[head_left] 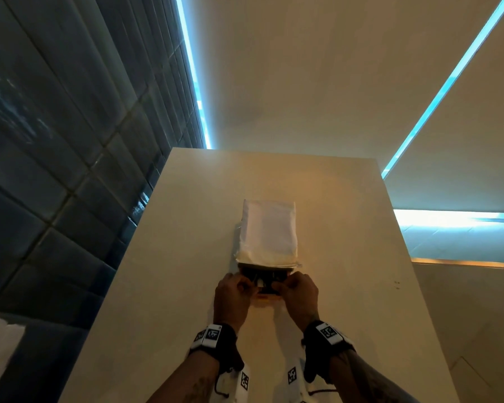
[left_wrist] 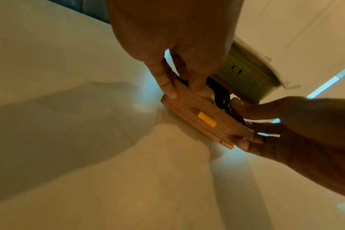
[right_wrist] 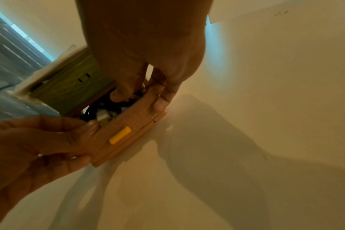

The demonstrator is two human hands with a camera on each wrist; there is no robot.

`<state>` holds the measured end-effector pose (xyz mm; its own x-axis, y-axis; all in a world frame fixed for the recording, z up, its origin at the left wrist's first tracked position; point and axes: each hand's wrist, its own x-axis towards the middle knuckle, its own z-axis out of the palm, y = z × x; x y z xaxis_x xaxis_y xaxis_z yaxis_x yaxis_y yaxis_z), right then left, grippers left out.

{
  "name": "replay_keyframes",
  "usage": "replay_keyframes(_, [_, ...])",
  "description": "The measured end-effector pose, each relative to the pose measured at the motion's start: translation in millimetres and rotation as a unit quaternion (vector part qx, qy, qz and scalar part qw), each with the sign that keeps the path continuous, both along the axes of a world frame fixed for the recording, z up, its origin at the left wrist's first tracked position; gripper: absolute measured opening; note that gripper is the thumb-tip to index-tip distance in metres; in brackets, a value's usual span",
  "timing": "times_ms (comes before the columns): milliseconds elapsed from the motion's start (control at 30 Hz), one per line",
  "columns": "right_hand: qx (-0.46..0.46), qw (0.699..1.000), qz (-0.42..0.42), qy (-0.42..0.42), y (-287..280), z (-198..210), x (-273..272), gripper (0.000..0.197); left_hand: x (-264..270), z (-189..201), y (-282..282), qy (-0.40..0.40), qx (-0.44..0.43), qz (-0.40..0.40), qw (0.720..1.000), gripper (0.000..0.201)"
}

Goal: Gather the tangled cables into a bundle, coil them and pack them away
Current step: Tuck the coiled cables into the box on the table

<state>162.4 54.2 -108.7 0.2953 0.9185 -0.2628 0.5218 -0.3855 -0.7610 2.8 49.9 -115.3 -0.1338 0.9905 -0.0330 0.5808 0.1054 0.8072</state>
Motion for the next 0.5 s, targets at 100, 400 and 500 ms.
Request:
replay_keyframes(100, [0.006, 1.000, -0.016, 0.011, 6.6, -2.2, 2.3, 0.019, 0.6, 0.0, 7.9, -0.023, -0.012, 0.012, 1.000, 0.012])
replay_keyframes(400, [-0.002, 0.994, -0.009, 0.110, 2.6, -10.7, 11.2, 0.040, -21.8, -5.5, 19.9, -0.026, 0.013, -0.030, 0.999, 0.020])
replay_keyframes(500, [-0.002, 0.995, 0.009, 0.097, 8.8, -7.6, 13.2, 0.041, -21.4, -3.0, 27.1, -0.031, 0.040, -0.022, 0.998, 0.017])
